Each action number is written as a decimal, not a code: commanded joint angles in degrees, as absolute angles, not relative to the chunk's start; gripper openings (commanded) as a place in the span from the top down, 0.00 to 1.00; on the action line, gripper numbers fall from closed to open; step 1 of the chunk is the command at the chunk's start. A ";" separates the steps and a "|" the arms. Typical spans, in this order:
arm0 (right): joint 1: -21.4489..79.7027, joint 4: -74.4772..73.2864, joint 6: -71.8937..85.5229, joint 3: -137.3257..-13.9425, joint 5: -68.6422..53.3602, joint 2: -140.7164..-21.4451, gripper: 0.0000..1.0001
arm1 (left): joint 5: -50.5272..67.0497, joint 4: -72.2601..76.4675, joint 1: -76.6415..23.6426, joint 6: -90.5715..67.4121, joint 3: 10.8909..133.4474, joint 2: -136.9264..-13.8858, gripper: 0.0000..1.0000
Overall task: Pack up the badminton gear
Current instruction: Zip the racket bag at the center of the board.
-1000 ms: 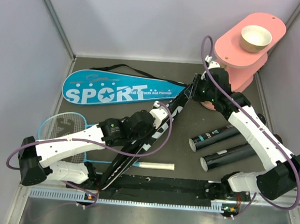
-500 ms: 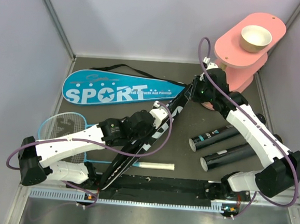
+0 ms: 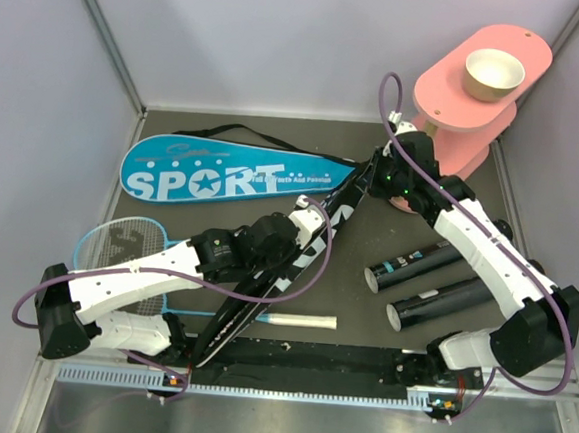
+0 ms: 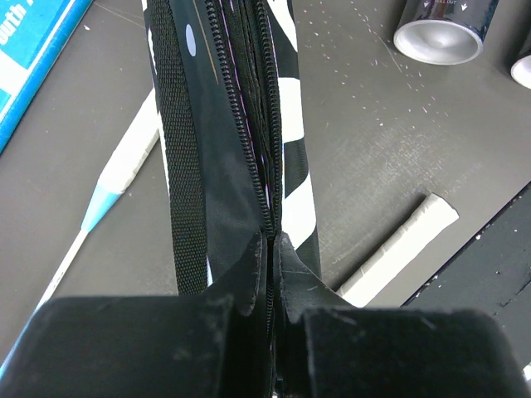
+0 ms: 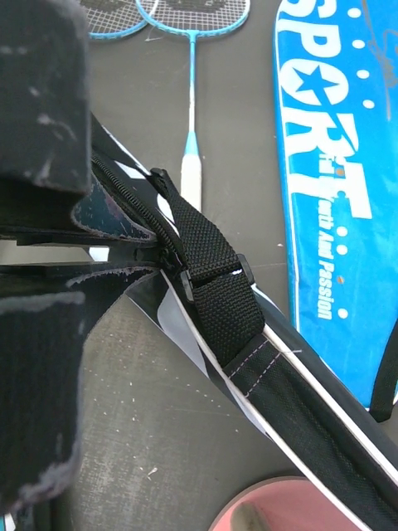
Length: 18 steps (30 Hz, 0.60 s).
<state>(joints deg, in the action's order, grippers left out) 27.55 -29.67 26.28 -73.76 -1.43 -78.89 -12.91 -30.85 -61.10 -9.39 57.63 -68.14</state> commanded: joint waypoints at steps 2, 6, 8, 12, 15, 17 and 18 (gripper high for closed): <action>27.16 -27.60 24.61 -74.97 -3.25 -78.49 1.00 | -13.45 -28.65 -60.91 -10.19 58.62 -67.15 1.00; 26.98 -27.42 23.73 -74.27 -4.13 -77.70 1.00 | -14.23 -28.48 -60.91 -10.37 58.54 -67.24 1.00; 26.98 -27.33 22.42 -73.66 -5.09 -77.17 1.00 | -14.33 -28.48 -60.73 -10.55 58.27 -67.41 1.00; 27.16 -27.42 21.01 -71.99 -8.08 -74.54 1.00 | -13.63 -28.30 -59.86 -11.07 58.27 -68.11 1.00; 28.64 -26.99 22.15 -68.74 -10.98 -72.61 1.00 | -13.36 -28.04 -58.80 -11.34 58.36 -68.20 1.00; 31.45 -25.50 22.94 -65.40 -10.55 -70.41 1.00 | -13.18 -27.69 -58.27 -11.08 58.36 -68.20 1.00; 33.12 -25.31 23.46 -64.35 -9.68 -69.70 1.00 | -13.10 -27.69 -58.10 -10.99 58.36 -68.20 1.00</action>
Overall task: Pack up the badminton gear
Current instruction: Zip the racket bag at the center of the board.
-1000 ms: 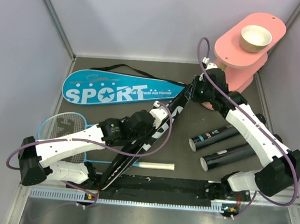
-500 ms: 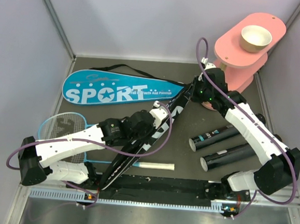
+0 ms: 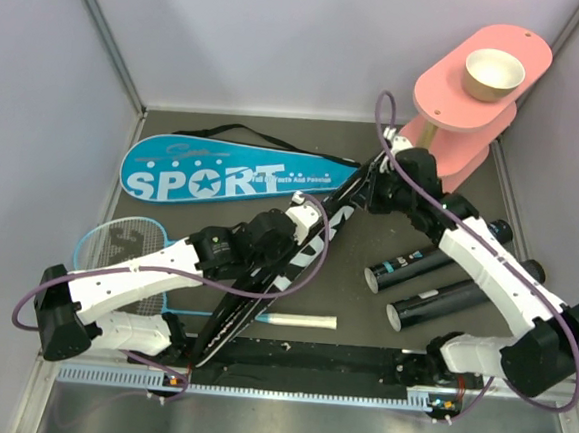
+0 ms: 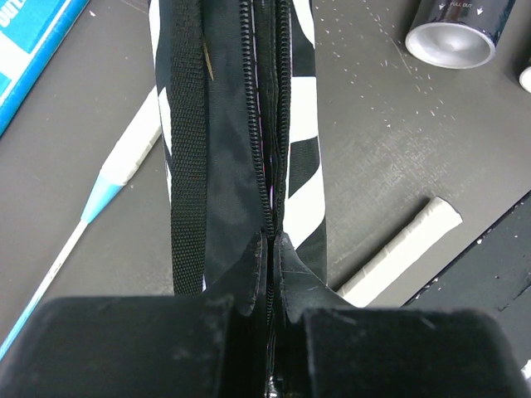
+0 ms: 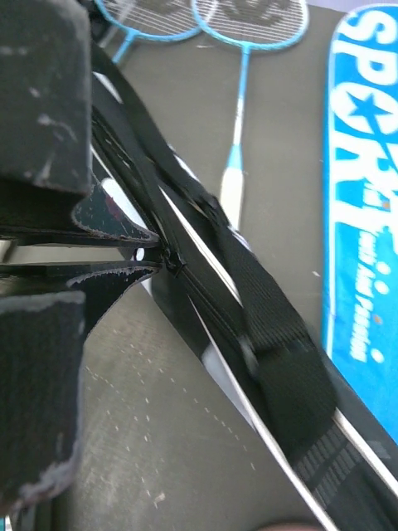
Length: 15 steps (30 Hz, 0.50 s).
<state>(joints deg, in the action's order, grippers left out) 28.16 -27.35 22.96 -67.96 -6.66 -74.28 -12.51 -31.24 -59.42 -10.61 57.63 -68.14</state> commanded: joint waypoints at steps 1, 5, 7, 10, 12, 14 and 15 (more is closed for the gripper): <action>37.05 -24.88 25.56 -62.42 -8.88 -68.31 1.00 | -13.10 -27.60 -57.92 -10.90 58.45 -68.20 1.00; 46.73 -16.81 35.22 -55.12 -9.23 -65.49 1.00 | -12.75 -26.98 -57.57 -10.81 58.10 -67.68 1.00; 54.18 -12.06 39.96 -51.78 -6.79 -65.22 1.00 | -12.83 -26.63 -57.39 -10.81 57.75 -67.24 1.00; 57.04 -11.07 43.15 -49.49 -4.15 -63.99 1.00 | -12.75 -25.49 -57.30 -10.72 56.08 -65.75 1.00; 56.34 -14.56 42.37 -50.35 -2.21 -60.65 1.00 | -12.39 -24.44 -57.22 -10.72 55.02 -64.96 1.00; 54.68 -18.52 41.13 -52.37 -0.44 -59.42 0.89 | -11.69 -23.56 -57.22 -10.64 53.35 -63.72 1.00; 54.06 -19.85 41.13 -54.12 -0.53 -59.50 0.64 | -11.60 -23.29 -57.13 -10.55 53.00 -63.46 1.00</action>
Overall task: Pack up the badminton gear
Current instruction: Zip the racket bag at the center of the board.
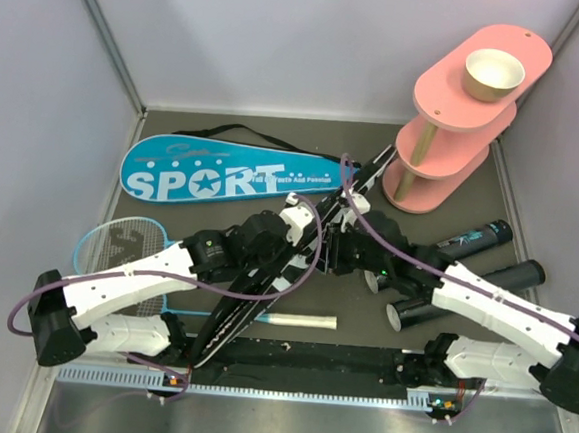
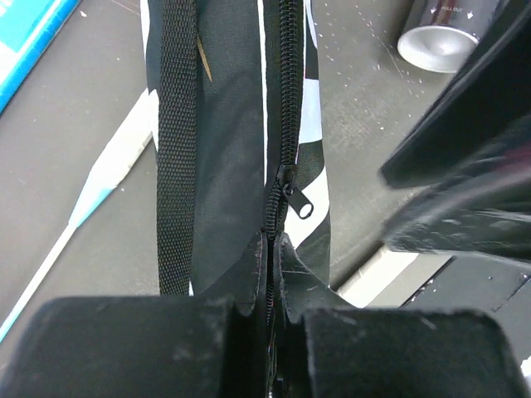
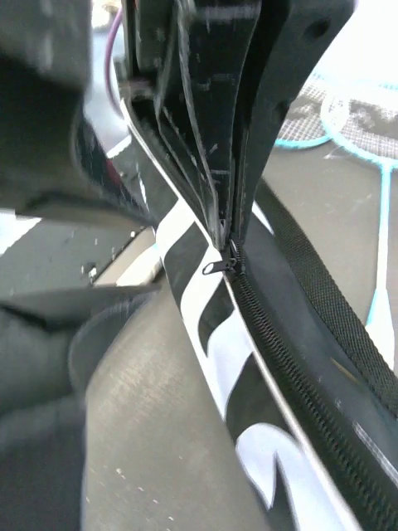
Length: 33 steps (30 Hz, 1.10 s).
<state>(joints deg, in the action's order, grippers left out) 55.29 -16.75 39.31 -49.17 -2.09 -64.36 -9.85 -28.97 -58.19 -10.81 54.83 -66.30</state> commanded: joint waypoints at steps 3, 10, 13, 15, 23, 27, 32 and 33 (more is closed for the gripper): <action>49.76 -25.56 42.79 -56.94 -0.88 -59.50 0.50 | -11.86 -23.29 -57.13 -10.46 52.30 -62.93 1.00; 38.41 -30.41 55.10 -63.27 -5.28 -69.05 0.24 | -10.73 -21.97 -57.04 -10.55 51.15 -61.70 1.00; 38.50 -30.14 61.13 -65.82 -2.22 -72.41 0.29 | -9.06 -22.32 -57.04 -10.28 51.94 -62.14 1.00; 38.58 -31.11 61.09 -68.02 -1.41 -74.61 0.34 | -8.27 -22.24 -57.04 -10.02 52.12 -62.23 1.00; 38.93 -33.05 66.09 -70.75 -1.67 -79.81 0.96 | -0.56 -27.24 -55.82 -12.03 56.15 -63.28 0.73; 38.85 -34.45 67.24 -71.54 -0.26 -79.72 1.00 | 6.14 -31.28 -54.41 -18.08 60.98 -63.46 0.54; 38.85 -36.73 68.99 -71.98 2.02 -79.98 1.00 | 5.73 -32.95 -54.23 -22.23 64.15 -65.21 0.55; 38.93 -37.17 70.39 -72.07 2.72 -79.98 1.00 | 3.80 -34.00 -54.40 -23.63 65.90 -67.13 0.68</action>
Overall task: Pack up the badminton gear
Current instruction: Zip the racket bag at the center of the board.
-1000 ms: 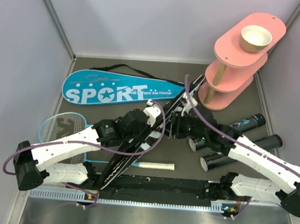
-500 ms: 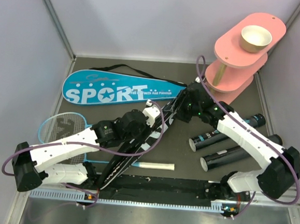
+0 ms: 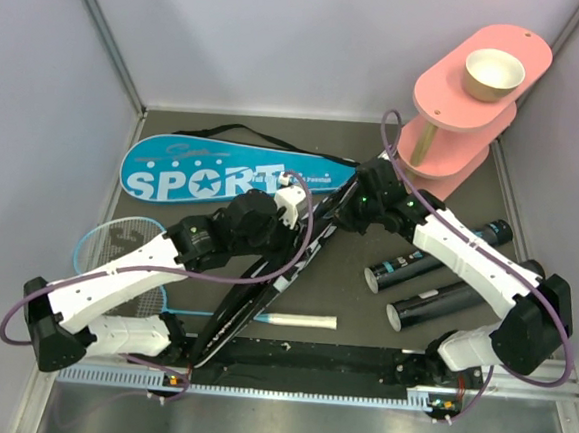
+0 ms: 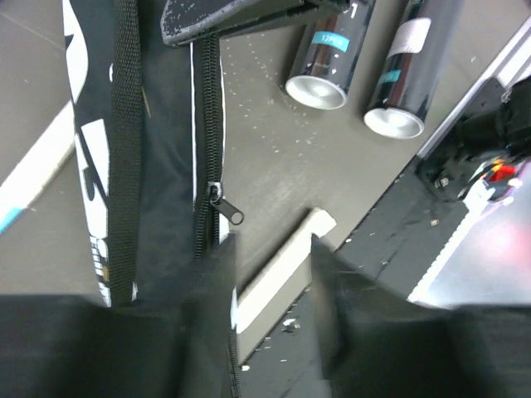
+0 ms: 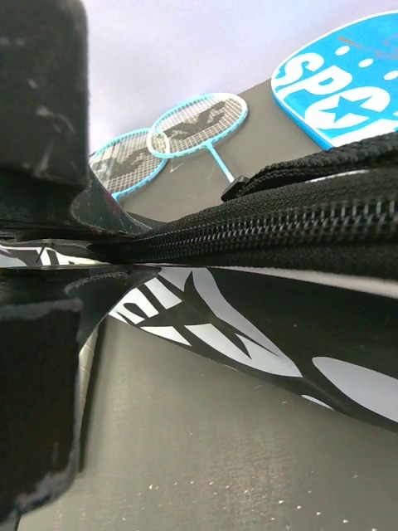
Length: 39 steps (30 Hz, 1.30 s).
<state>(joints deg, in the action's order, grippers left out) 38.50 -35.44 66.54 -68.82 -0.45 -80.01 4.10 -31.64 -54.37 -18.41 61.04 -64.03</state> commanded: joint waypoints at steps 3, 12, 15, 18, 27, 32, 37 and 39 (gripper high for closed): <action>38.76 -39.19 72.68 -73.12 3.43 -80.51 1.00 | -9.51 -41.46 -56.77 -26.71 70.65 -71.71 0.80; 38.85 -40.43 74.97 -75.32 4.66 -81.47 1.00 | -19.24 -51.33 -60.82 -40.33 77.70 -76.82 0.71; 38.85 -40.60 75.50 -75.50 4.75 -81.65 1.00 | -20.65 -50.71 -61.79 -42.80 77.26 -76.29 0.67; 38.85 -40.96 76.99 -74.88 5.01 -81.21 1.00 | -20.48 -49.84 -61.87 -46.04 76.82 -76.38 0.62; 39.11 -40.78 78.40 -74.00 5.54 -80.60 1.00 | -17.58 -46.32 -62.05 -54.31 76.11 -78.31 0.61; 39.20 -40.78 78.57 -74.09 5.36 -80.24 1.00 | -17.66 -48.24 -61.96 -58.18 76.99 -80.86 0.62; 39.20 -40.87 78.57 -73.83 5.19 -79.89 1.00 | -20.12 -49.13 -62.05 -60.99 76.47 -80.51 0.60; 39.29 -40.69 78.84 -73.65 5.27 -79.72 1.00 | -21.09 -49.92 -62.05 -61.70 76.46 -80.68 0.60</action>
